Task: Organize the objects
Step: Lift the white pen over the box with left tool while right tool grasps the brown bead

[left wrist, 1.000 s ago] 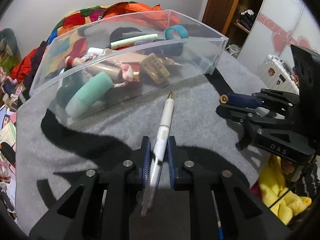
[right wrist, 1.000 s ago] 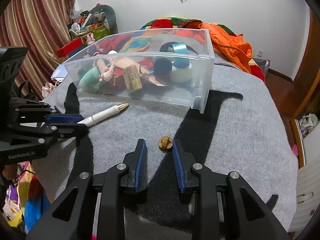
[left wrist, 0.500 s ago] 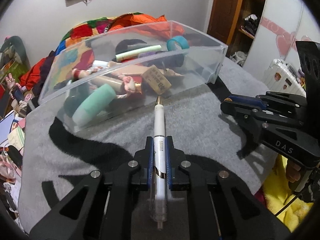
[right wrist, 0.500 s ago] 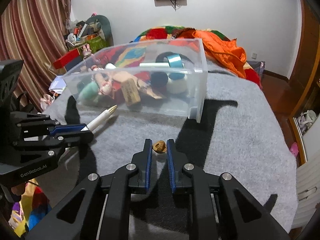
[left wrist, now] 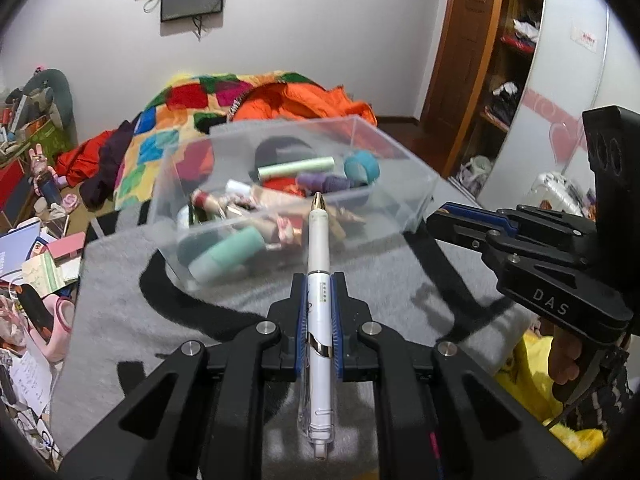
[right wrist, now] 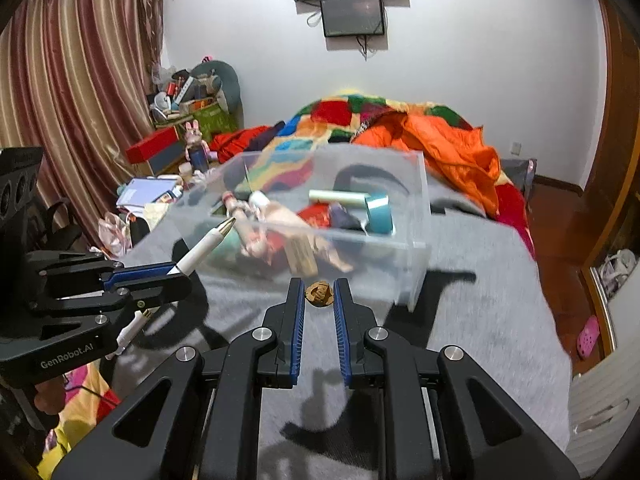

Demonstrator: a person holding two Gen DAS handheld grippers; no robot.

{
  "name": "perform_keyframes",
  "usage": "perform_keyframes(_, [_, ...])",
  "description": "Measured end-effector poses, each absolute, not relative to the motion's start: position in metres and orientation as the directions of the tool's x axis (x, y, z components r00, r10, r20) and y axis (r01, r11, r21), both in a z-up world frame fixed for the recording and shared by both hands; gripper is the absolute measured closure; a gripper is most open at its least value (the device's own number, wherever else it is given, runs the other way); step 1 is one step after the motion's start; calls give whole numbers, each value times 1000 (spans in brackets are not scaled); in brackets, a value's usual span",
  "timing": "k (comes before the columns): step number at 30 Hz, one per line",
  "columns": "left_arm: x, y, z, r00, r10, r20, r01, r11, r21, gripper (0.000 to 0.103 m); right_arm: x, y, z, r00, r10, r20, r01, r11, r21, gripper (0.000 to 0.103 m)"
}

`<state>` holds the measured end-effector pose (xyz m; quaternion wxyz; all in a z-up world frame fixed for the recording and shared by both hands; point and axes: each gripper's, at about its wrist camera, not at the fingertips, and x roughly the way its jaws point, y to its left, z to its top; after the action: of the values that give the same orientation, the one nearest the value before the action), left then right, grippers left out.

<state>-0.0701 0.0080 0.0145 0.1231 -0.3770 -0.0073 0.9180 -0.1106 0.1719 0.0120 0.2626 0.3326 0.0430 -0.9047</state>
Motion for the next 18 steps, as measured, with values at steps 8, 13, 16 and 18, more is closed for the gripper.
perform_keyframes(8, [-82,-2,34,-730,225,-646,-192,-974,-122,93,-127,166,34,-668,-456,-588,497,-862,103,90])
perform_keyframes(13, [-94,-7,45,-750,218,-625,-180,-976,-124,93,-139,164,40,-671,-464,-578,494,-862,118,90])
perform_keyframes(16, [-104,-12,50,-756,219,-617,-174,-976,-133,93,-147,161,43,-675,-464,-574,491,-863,120,90])
perform_keyframes(18, [-112,-15,53,-760,215,-613,-166,-977,-137,93,-153,160,45,-678,-464,-570,489,-864,122,90])
